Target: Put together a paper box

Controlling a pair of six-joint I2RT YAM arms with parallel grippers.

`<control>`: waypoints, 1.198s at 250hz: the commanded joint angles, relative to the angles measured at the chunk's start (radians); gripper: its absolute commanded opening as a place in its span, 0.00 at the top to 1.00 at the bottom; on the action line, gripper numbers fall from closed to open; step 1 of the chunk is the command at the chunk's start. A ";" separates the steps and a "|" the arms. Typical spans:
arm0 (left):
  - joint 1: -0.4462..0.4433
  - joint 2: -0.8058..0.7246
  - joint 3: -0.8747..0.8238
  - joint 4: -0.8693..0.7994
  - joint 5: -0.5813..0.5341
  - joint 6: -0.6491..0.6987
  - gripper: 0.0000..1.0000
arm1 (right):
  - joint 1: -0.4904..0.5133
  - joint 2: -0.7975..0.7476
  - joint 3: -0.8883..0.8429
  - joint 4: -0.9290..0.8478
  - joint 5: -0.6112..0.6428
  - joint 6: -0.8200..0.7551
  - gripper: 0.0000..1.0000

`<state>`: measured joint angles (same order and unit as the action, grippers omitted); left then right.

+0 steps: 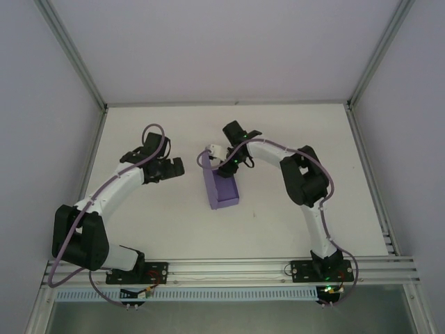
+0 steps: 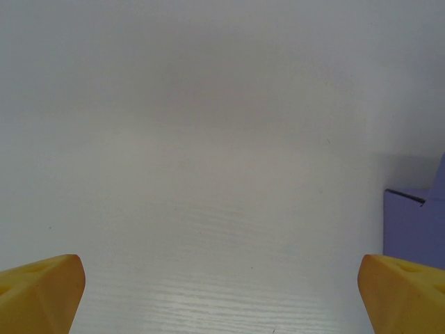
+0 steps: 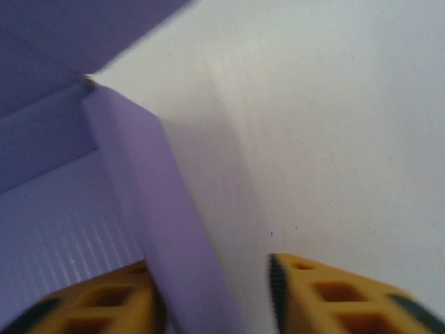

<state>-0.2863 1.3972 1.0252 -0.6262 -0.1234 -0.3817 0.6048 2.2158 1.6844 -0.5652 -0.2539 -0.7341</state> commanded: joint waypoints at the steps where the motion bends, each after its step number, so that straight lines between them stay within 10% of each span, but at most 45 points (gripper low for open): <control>1: 0.007 -0.019 -0.003 0.014 -0.009 -0.021 0.00 | 0.007 -0.005 -0.002 0.045 0.070 0.089 0.70; 74: 0.006 0.003 0.022 0.016 -0.053 -0.018 0.00 | 0.008 -0.147 -0.197 0.085 0.289 0.630 0.91; 153: 0.006 0.047 0.057 0.045 -0.059 -0.036 0.00 | 0.142 -0.290 -0.436 -0.157 0.588 1.537 0.84; 206: 0.007 0.077 0.062 0.084 -0.029 -0.020 0.00 | 0.211 -0.347 -0.470 -0.213 0.653 1.719 0.79; 300: 0.004 0.020 0.064 0.177 0.117 0.079 0.00 | 0.219 -0.462 -0.420 -0.142 0.754 1.616 0.42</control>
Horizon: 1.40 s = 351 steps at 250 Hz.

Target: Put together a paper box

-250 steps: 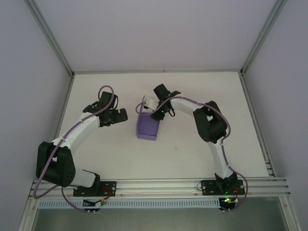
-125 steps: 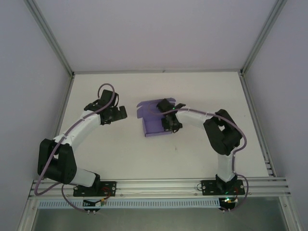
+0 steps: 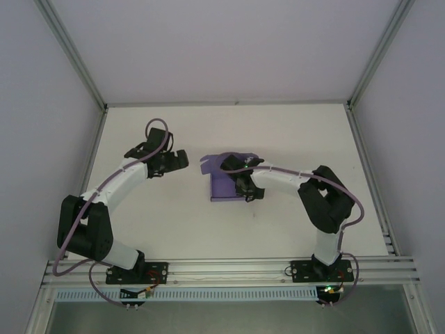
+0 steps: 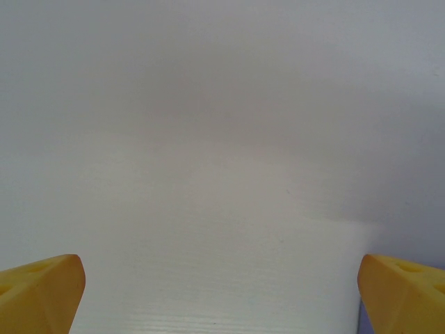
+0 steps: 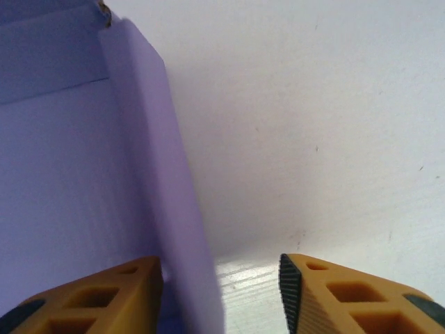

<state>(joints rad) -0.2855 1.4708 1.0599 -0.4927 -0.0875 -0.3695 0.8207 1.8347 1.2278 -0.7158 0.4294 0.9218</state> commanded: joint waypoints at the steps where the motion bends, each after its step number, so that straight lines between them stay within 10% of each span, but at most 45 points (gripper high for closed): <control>1: 0.003 -0.056 0.030 0.044 0.084 0.068 0.00 | 0.002 -0.083 0.037 0.008 0.073 -0.040 0.41; 66: -0.001 -0.160 0.055 0.064 0.252 0.207 0.00 | 0.002 -0.257 -0.004 0.080 0.084 -0.262 0.23; 131: -0.060 -0.188 0.087 0.050 0.492 0.447 0.00 | 0.000 -0.411 -0.074 0.269 0.059 -0.847 0.00; 245: -0.213 0.016 0.180 -0.137 0.279 0.661 0.00 | -0.194 -0.381 -0.041 0.277 -0.366 -1.430 0.00; 351: -0.219 0.190 0.274 -0.161 0.243 0.664 0.60 | -0.284 -0.161 0.033 0.266 -0.382 -1.534 0.12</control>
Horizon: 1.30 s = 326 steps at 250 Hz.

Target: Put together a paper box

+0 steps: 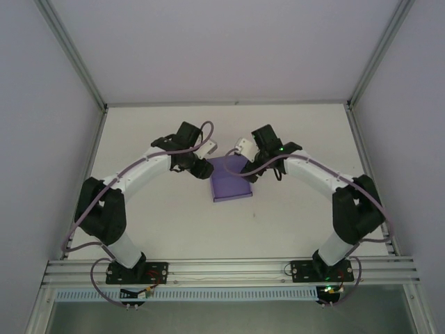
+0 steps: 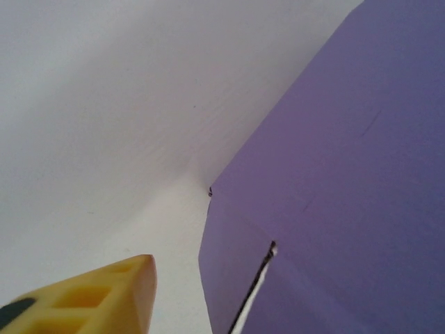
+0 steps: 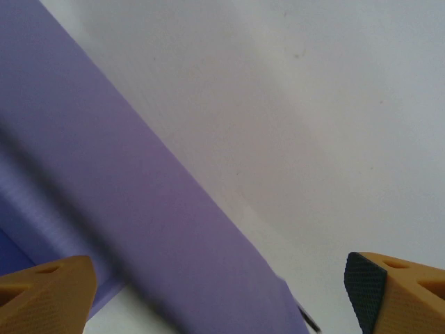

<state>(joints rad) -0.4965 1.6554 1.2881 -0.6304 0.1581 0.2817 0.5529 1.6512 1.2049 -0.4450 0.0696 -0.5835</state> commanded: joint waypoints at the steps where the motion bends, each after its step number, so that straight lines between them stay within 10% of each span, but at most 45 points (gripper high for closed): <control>1: -0.009 0.006 0.046 -0.024 -0.003 0.013 0.61 | -0.017 0.023 0.056 -0.005 -0.022 -0.029 0.13; 141: -0.015 0.044 0.076 -0.006 -0.057 -0.046 1.00 | -0.022 0.065 0.125 -0.109 -0.050 -0.006 0.89; 218: -0.022 0.042 0.098 0.033 -0.092 -0.211 1.00 | -0.019 0.041 0.130 -0.102 -0.035 0.201 0.94; 326: -0.076 0.112 0.117 0.224 -0.175 -0.614 1.00 | 0.046 0.060 0.171 0.050 0.128 1.004 0.90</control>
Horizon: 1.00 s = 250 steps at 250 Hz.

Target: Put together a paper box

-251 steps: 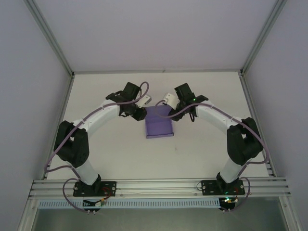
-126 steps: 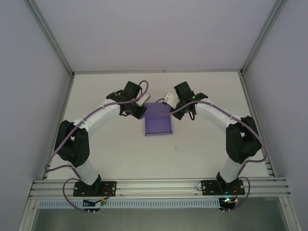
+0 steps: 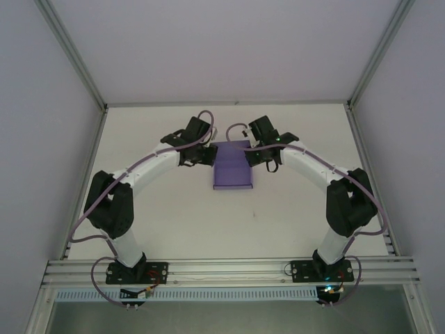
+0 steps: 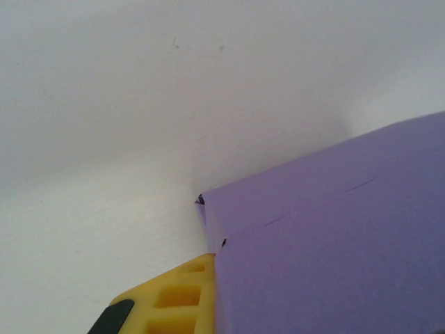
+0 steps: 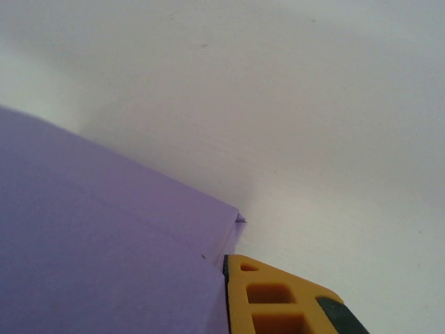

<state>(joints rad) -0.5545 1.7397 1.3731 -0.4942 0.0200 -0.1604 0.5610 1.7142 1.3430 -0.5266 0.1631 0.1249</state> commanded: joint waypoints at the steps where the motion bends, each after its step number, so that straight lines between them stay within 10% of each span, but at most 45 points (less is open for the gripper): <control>1: -0.019 0.029 0.033 0.089 -0.037 -0.176 1.00 | 0.037 -0.003 0.033 0.133 0.035 0.300 0.90; 116: -0.067 0.090 0.026 0.171 -0.126 -0.318 1.00 | 0.064 0.080 0.034 0.261 0.110 0.586 0.88; 250: -0.092 0.045 -0.195 0.238 -0.144 -0.305 0.93 | 0.130 0.028 -0.312 0.570 0.251 0.447 0.87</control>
<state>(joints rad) -0.6151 1.8019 1.2430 -0.1989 -0.1932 -0.4526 0.6598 1.7702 1.1049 -0.0803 0.4194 0.6117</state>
